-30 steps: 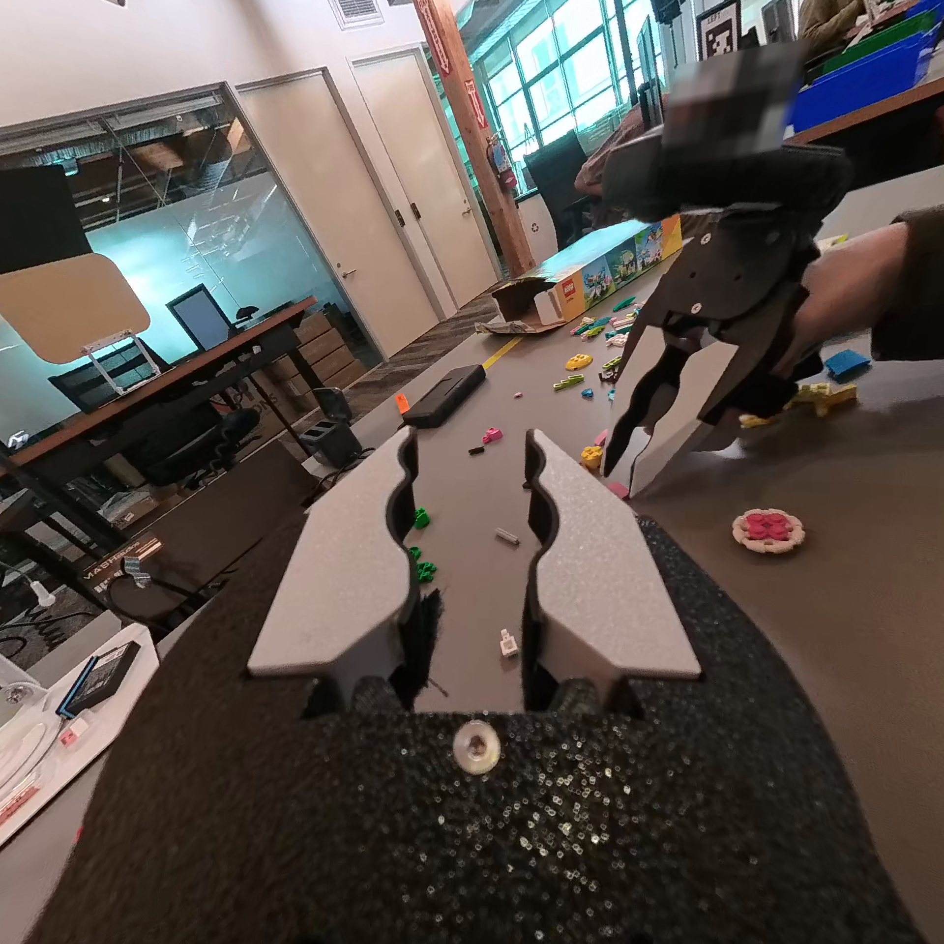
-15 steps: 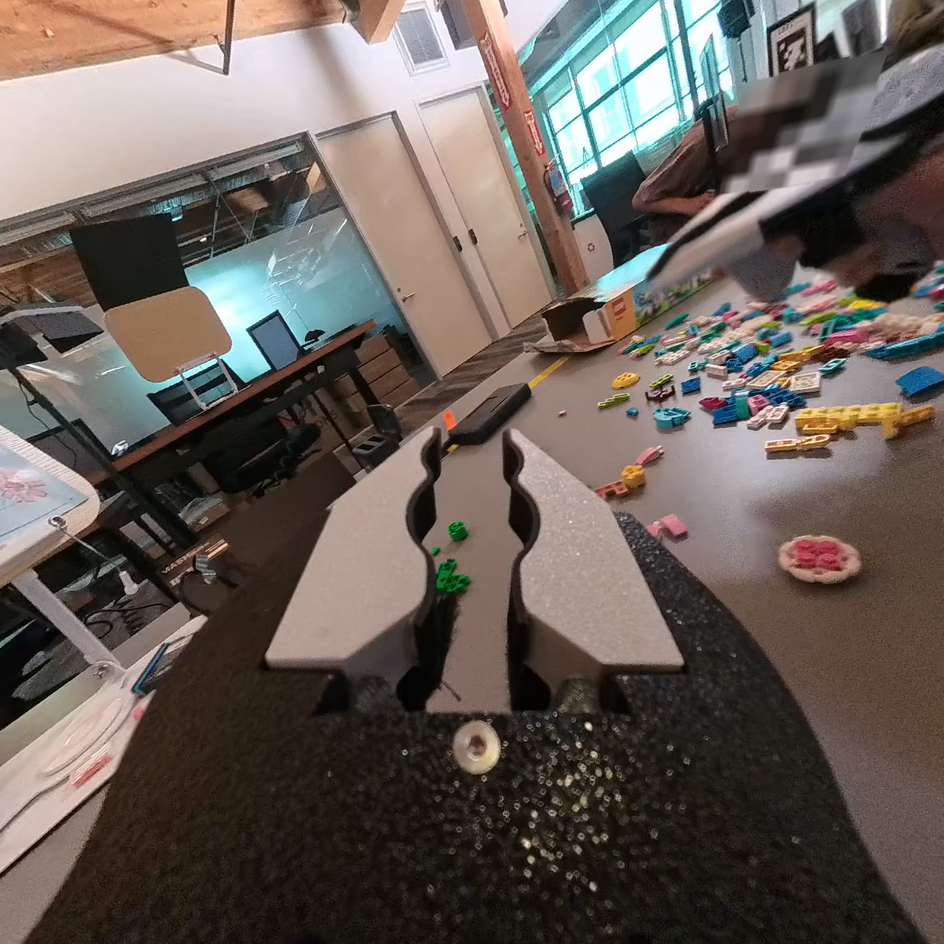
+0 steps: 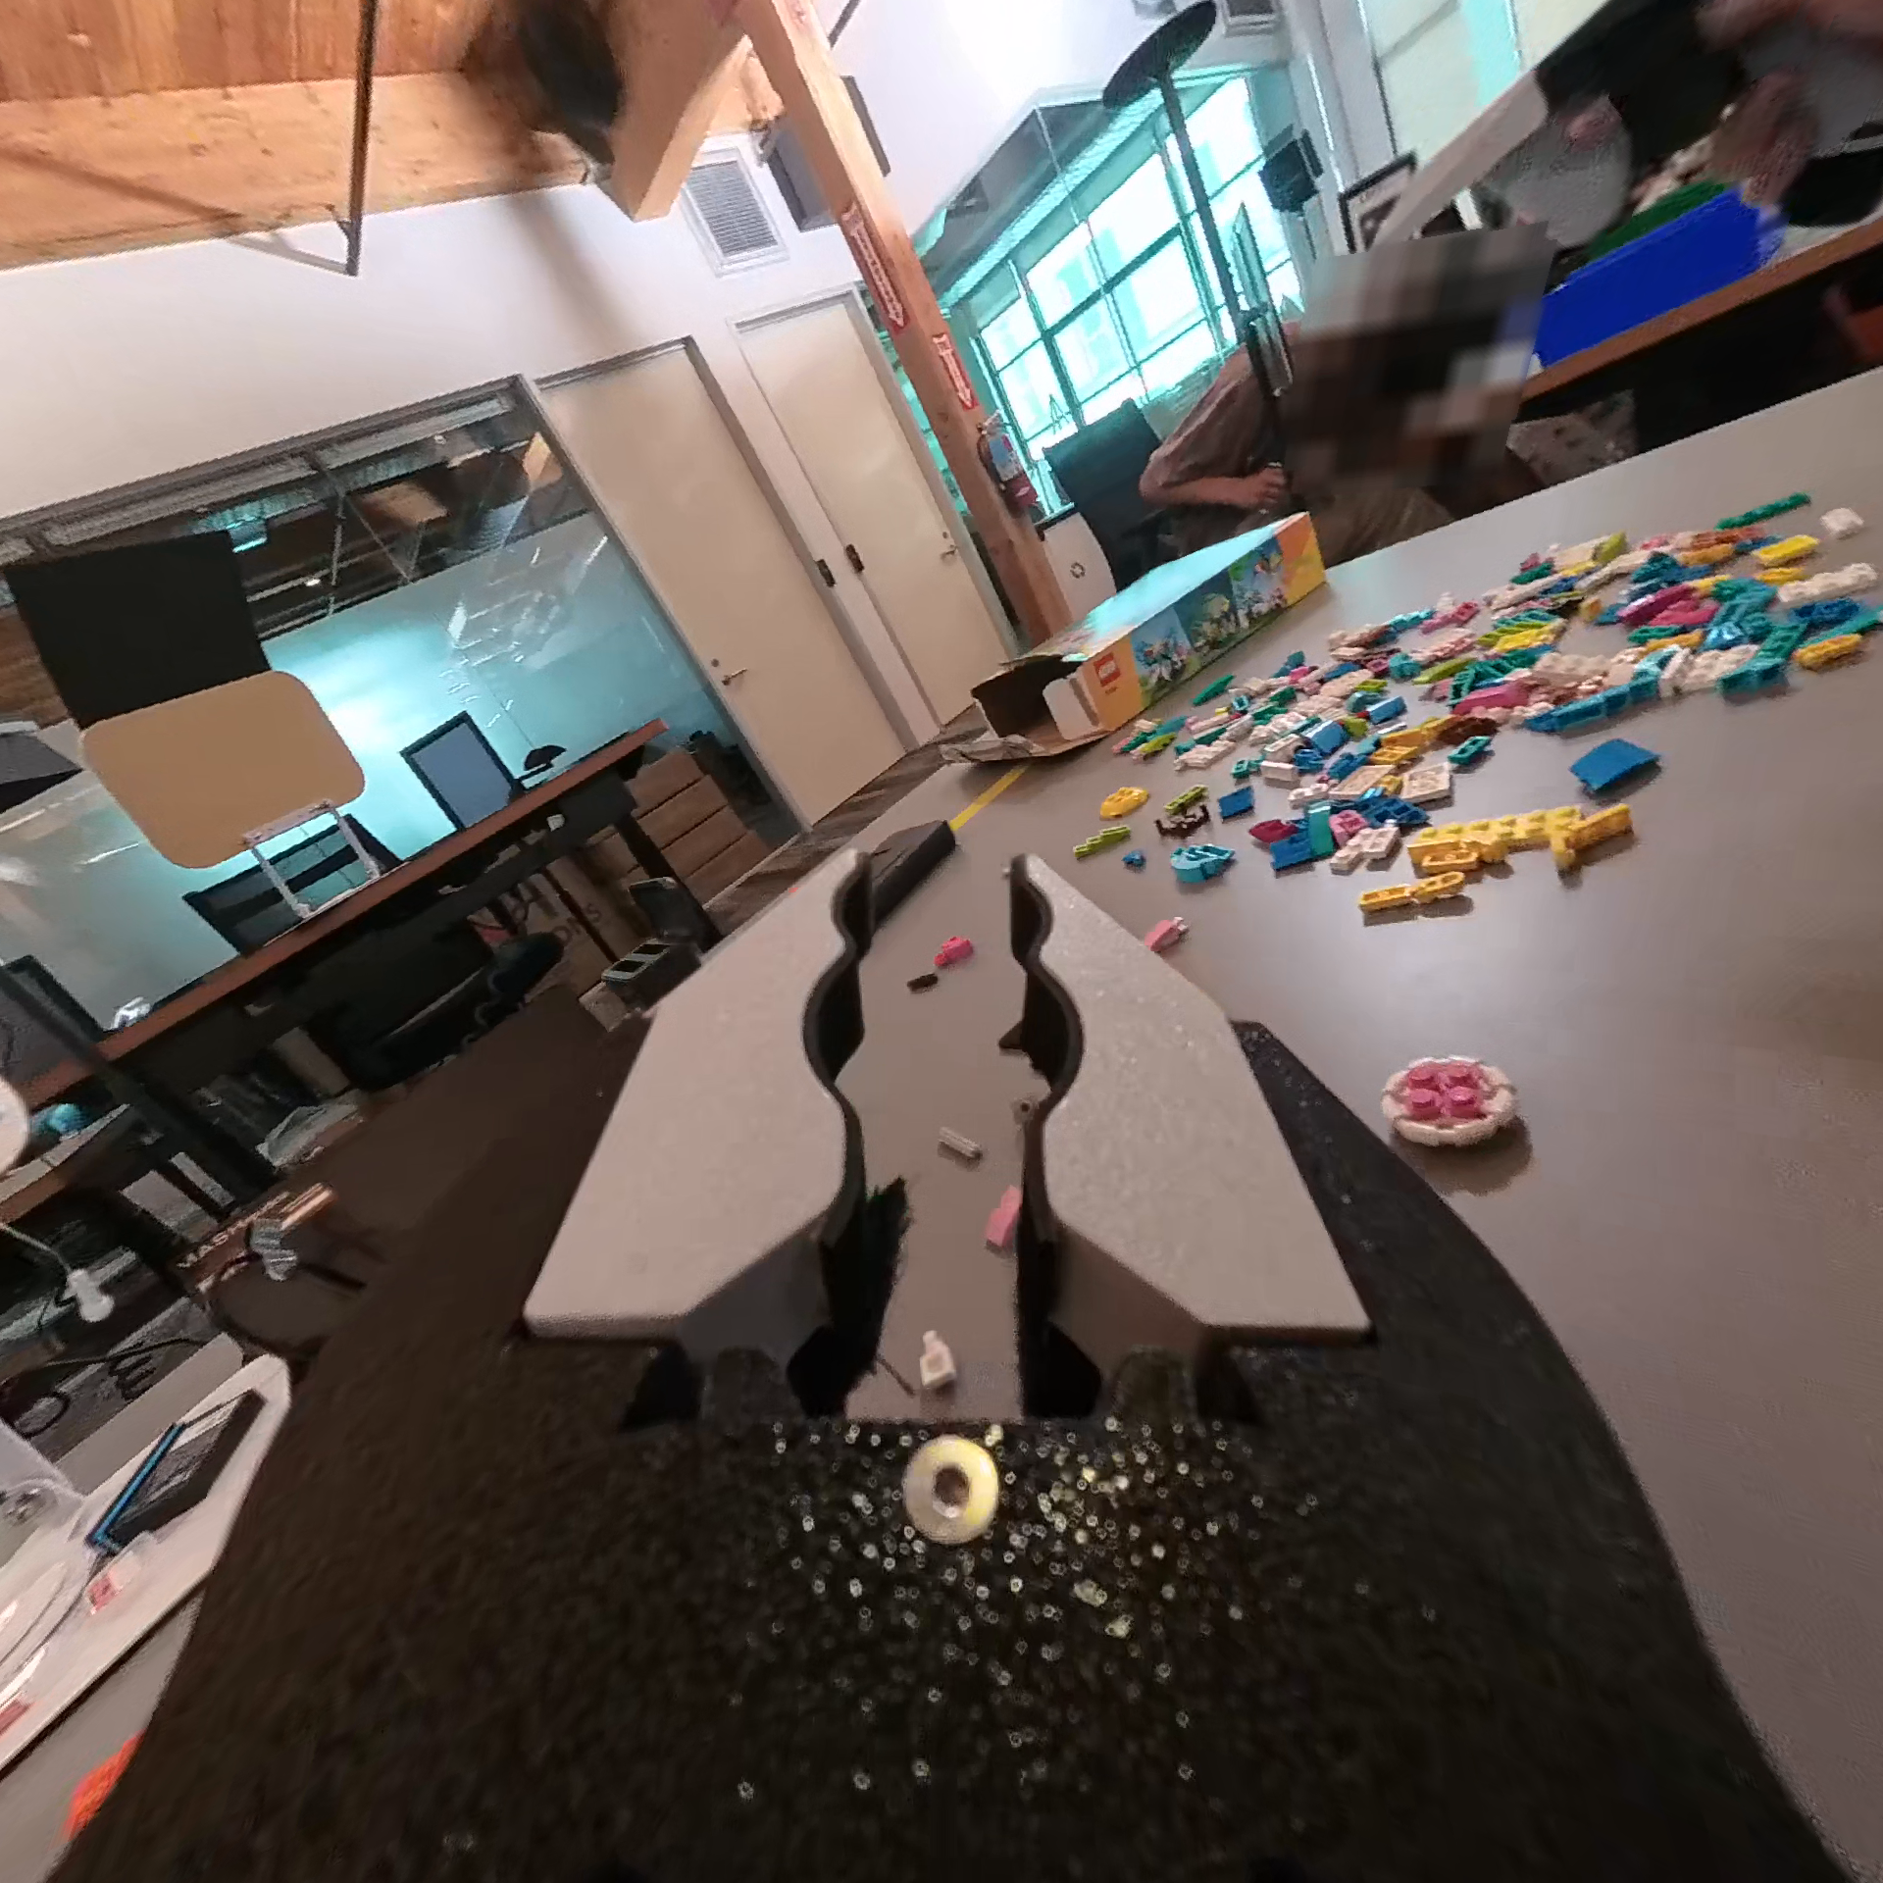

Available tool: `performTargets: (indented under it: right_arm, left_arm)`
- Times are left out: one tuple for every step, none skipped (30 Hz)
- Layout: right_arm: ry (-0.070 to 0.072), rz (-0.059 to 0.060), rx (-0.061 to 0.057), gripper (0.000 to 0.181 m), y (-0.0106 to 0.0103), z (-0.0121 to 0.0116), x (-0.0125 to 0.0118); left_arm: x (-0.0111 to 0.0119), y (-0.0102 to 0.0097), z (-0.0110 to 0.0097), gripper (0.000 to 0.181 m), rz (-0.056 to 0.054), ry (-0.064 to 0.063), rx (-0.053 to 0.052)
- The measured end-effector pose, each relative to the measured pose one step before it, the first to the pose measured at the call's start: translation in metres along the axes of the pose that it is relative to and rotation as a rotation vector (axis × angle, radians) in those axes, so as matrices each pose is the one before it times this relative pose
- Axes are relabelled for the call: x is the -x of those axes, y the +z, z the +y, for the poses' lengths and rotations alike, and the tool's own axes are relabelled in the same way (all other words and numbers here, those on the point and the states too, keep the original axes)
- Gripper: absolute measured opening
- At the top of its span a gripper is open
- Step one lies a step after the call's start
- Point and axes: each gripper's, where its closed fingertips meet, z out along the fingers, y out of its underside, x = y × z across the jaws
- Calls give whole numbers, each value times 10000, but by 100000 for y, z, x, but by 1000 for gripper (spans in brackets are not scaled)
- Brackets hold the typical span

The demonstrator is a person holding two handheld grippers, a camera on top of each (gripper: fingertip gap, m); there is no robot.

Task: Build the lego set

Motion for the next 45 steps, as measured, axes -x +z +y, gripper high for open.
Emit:
performTargets:
  right_arm:
    - [62, -271, 386, 19, -217, 1311, 706]
    - [-64, -124, 420, 17, -176, 1456, 482]
    - [-133, 100, 475, 16, -120, 1580, 101]
    - [-148, 272, 372, 16, -108, 1460, -226]
    - [-52, 267, 239, 14, -87, 1253, -311]
    - [200, 155, 70, 13, -74, 991, -296]
    - [457, -21, -65, 11, 17, 747, -221]
    - [415, -181, 158, 12, 81, 876, -196]
    - [181, 9, 457, 13, -9, 1044, -583]
    - [-17, 230, 454, 14, -157, 874, -862]
    - [-105, 235, 393, 13, -250, 691, -760]
    - [-189, 169, 311, 13, -270, 529, -548]
    - [-260, 67, 310, 11, -266, 532, -321]
    - [-266, 16, 410, 11, -255, 661, -251]
    - [-314, 36, 376, 11, -231, 649, -274]
    - [-481, -144, 276, 10, -273, 555, 60]
    - [-499, -221, 221, 10, -310, 522, 267]
    - [-228, 10, 209, 10, -278, 475, -99]
    - [-57, 47, 186, 10, -234, 430, -218]
    - [-4, 0, 94, 10, -165, 303, -144]
    - [75, 65, 1, 10, -68, 150, -242]
    - [110, 64, -73, 10, 36, 25, -232]
    - [133, -32, -80, 10, 128, -14, -59]
    - [144, -87, -45, 10, 213, 16, 82]
    - [162, -80, -48, 10, 239, -2, 86]
    - [182, -91, -73, 11, 254, -51, 104]
    - [196, -66, -95, 12, 229, -88, 25]
    - [195, -15, -79, 13, 184, -37, -104]
    - [156, 46, -55, 13, 142, 19, -229]
    - [112, 155, -27, 13, 96, 92, -403]
    - [102, 289, -10, 13, 94, 150, -616]
    - [144, 292, -6, 14, 92, 168, -627]
    - [224, 102, -38, 14, 132, 104, -327]
    - [288, -227, -89, 14, 157, -10, 211]
    - [266, -553, -162, 14, 178, -179, 811]
    - [152, -691, -189, 14, 225, -287, 1151]
    - [4, -565, -46, 14, 321, -140, 1053]
    - [-175, -257, 149, 14, 430, 83, 608]
    - [-281, -100, 265, 14, 492, 234, 378]
    - [-228, -113, 263, 14, 512, 182, 332]
    - [-113, -84, 141, 13, 475, -8, 192]
    - [-45, 17, -12, 13, 407, -205, -86]
    - [1, -19, -38, 13, 318, -222, -123]
    - [51, -44, -8, 13, 250, -150, -140]
    - [61, -6, -7, 13, 168, -100, -194]
  left_arm:
    - [-226, 33, 53, 24, 63, 28, -3]
    - [-175, 32, 43, 24, 63, 28, -4]
    - [-132, 26, 45, 24, 49, 25, -11]
    - [-75, 15, 64, 24, 21, 18, -21]
    - [-18, 0, 77, 24, -6, 4, -15]
    - [70, -5, 110, 24, -48, -5, 2]
    - [261, -43, 82, 24, -157, -17, -7]
    - [313, -45, 27, 22, -149, -35, -18]
    - [272, -52, -39, 22, -96, -65, -41]
    - [255, -60, -88, 22, -74, -102, -69]
    - [152, -82, -87, 21, -25, -113, -84]
    - [50, -48, -42, 20, 9, -85, -69]
    - [-5, 1, 35, 20, 18, -33, -14]
    - [-49, 48, 119, 20, 24, 21, 37]
    - [-110, 43, 132, 20, 28, 44, 32]
    - [-156, 51, 121, 20, 54, 36, 19]
    - [-156, 51, 146, 20, 49, 16, 26]
    - [-98, 65, 185, 20, 25, -1, 53]
    - [17, 64, 147, 20, -26, -8, 49]
    - [89, 33, 94, 21, -50, -10, 20]
    - [87, 5, 57, 21, -32, -33, 7]
    - [72, 8, 49, 21, -7, -58, 5]
    - [55, 2, 67, 21, -1, -65, 11]
    - [51, 6, 55, 21, 1, -63, 12]
    - [-5, 12, 62, 21, 26, -53, 10]
    - [-40, 33, 79, 20, 42, -38, 20]
    - [-61, 38, 86, 20, 45, -19, 26]
    - [-70, 34, 90, 20, 38, 1, 32]
    - [-59, 33, 70, 20, 31, 12, 29]
    - [-52, 26, 52, 20, 31, 7, 22]
    - [-27, 16, 36, 20, 21, -4, 14]
    - [-47, 12, 23, 20, 29, -12, 7]
    - [-33, 7, 23, 20, 26, -15, 10]
    - [-32, 8, 32, 19, 21, -7, 13]
    - [-25, 19, 35, 19, 18, 5, 16]
    - [-29, 28, 27, 19, 13, 13, 15]
    - [-28, 27, 28, 19, 14, 19, 15]
    - [-30, 24, 34, 18, 13, 13, 20]
    - [-30, 10, 15, 18, 14, 12, 8]
    - [-36, 1, 2, 18, 22, 3, 4]
    - [-25, 8, 16, 18, 13, 5, 6]
    - [-21, 10, 11, 18, 12, 8, 2]
    - [-31, -1, 6, 18, 20, 7, 7]
    - [-35, 11, 15, 18, 18, 12, 8]
    - [-33, 8, -4, 17, 13, 15, 5]
